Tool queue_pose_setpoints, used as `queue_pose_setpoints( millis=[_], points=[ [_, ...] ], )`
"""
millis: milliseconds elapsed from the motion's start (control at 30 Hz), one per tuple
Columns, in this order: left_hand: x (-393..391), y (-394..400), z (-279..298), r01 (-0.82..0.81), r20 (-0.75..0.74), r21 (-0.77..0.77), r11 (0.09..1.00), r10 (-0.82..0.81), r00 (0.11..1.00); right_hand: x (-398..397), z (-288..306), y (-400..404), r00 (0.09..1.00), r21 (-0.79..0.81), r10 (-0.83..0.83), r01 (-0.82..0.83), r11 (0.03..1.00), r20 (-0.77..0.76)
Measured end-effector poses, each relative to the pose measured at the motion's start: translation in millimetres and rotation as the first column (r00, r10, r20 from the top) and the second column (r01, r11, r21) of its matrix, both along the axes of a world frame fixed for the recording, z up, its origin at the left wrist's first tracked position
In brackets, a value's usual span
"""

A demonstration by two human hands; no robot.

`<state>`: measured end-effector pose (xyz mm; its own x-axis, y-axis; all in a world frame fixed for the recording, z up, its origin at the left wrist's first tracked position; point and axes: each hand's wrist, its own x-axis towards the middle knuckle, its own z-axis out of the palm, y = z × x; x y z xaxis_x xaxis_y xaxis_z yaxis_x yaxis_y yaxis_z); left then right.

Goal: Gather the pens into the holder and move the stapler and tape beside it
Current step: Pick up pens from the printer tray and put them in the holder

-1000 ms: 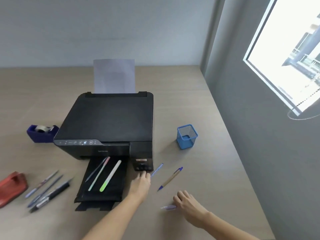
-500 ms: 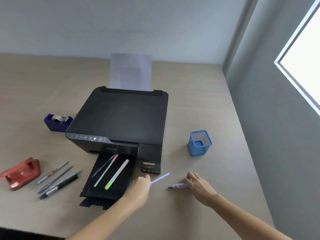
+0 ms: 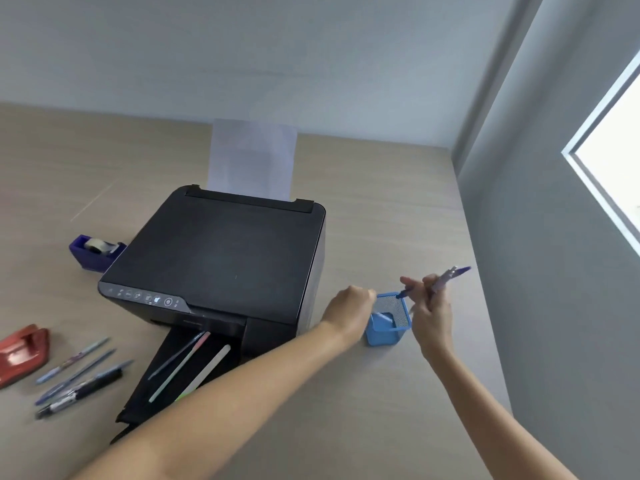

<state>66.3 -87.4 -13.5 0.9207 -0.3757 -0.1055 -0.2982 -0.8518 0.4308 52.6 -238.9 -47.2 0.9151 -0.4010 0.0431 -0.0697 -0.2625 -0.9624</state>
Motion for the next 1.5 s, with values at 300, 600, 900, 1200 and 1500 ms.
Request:
queue_pose_setpoints(
  millis=[300, 600, 900, 1200, 1500],
  points=[
    [0, -15, -20, 0.048, -0.069, 0.019, 0.999, -0.047, 0.997, 12, -49, 6, 0.974, -0.05, -0.089, 0.08, 0.996, -0.21],
    [-41, 47, -17, 0.075, 0.003, -0.257, 0.963, -0.077, 0.997, 14, -36, 14, 0.955, 0.066, -0.04, 0.062, 0.996, -0.294],
    [-116, 237, -12, -0.137, -0.079, -0.418, 0.898, 0.114, 0.99, -67, 25, 80, 0.982, -0.297, -0.129, 0.164, 0.94, 0.136],
    [-74, 348, -84, -0.358, -0.041, 0.194, 0.913, 0.372, 0.927, -127, -13, 254, 0.622, -0.603, 0.733, -0.706, 0.372, -0.276],
    [-79, 359, -77, -0.233, -0.087, 0.435, 0.869, 0.299, 0.95, -66, -44, 352, 0.711, -0.49, 0.116, -0.584, 0.648, -0.694]
  ],
)
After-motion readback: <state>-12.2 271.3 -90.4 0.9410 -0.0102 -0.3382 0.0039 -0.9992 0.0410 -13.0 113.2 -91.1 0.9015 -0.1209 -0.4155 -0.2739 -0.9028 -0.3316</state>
